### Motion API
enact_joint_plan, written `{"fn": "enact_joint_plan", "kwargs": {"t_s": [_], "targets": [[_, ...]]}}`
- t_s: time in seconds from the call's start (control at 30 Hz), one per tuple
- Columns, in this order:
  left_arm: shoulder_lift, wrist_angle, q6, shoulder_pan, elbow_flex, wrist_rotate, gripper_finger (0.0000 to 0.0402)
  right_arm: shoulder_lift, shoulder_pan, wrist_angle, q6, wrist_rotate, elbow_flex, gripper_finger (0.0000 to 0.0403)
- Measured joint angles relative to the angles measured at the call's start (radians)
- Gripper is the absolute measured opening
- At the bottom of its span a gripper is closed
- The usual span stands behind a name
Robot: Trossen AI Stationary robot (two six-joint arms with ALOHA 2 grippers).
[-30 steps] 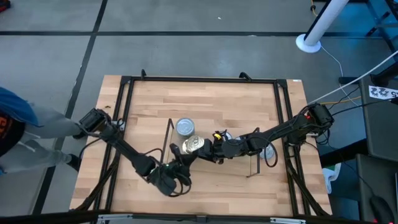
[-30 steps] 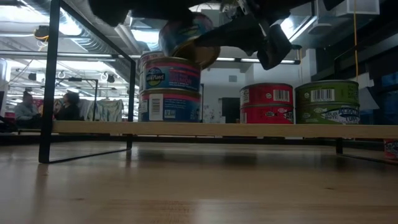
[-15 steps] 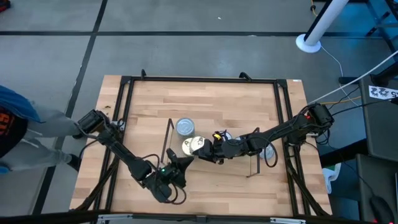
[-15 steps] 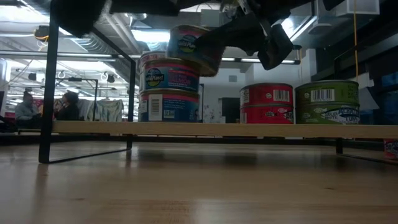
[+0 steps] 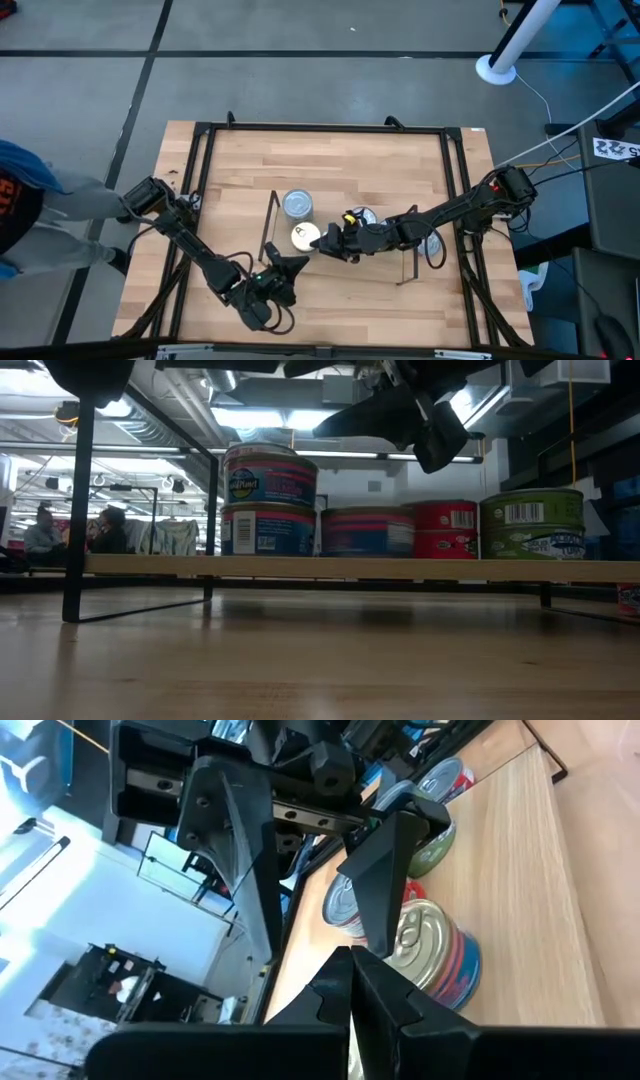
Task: Stack canned seafood by type on shelf
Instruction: Stack the red tuna can on top of the red tuna cans on the shelf
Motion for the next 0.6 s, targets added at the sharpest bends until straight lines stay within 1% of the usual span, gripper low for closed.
{"fn": "enact_joint_plan", "kwargs": {"t_s": [0.13,0.27,0.43,0.6], "targets": [[0.0,0.0,-0.043,-0.008,0.0,0.0,0.0001,0.0,0.0,0.0,-0.027,-0.025,0.0,0.0282],[0.0,0.0,-0.078,-0.021,0.0,0.0,0.0001,0.0,0.0,0.0,-0.066,-0.026,0.0,0.0282],[0.0,0.014,-0.089,-0.049,0.0,0.0,0.0001,0.0,0.0,0.002,-0.147,-0.026,0.0,0.0282],[0.0,0.063,-0.089,-0.081,0.0,0.001,0.0001,-0.01,0.0,0.013,-0.254,-0.026,0.002,0.0282]]}}
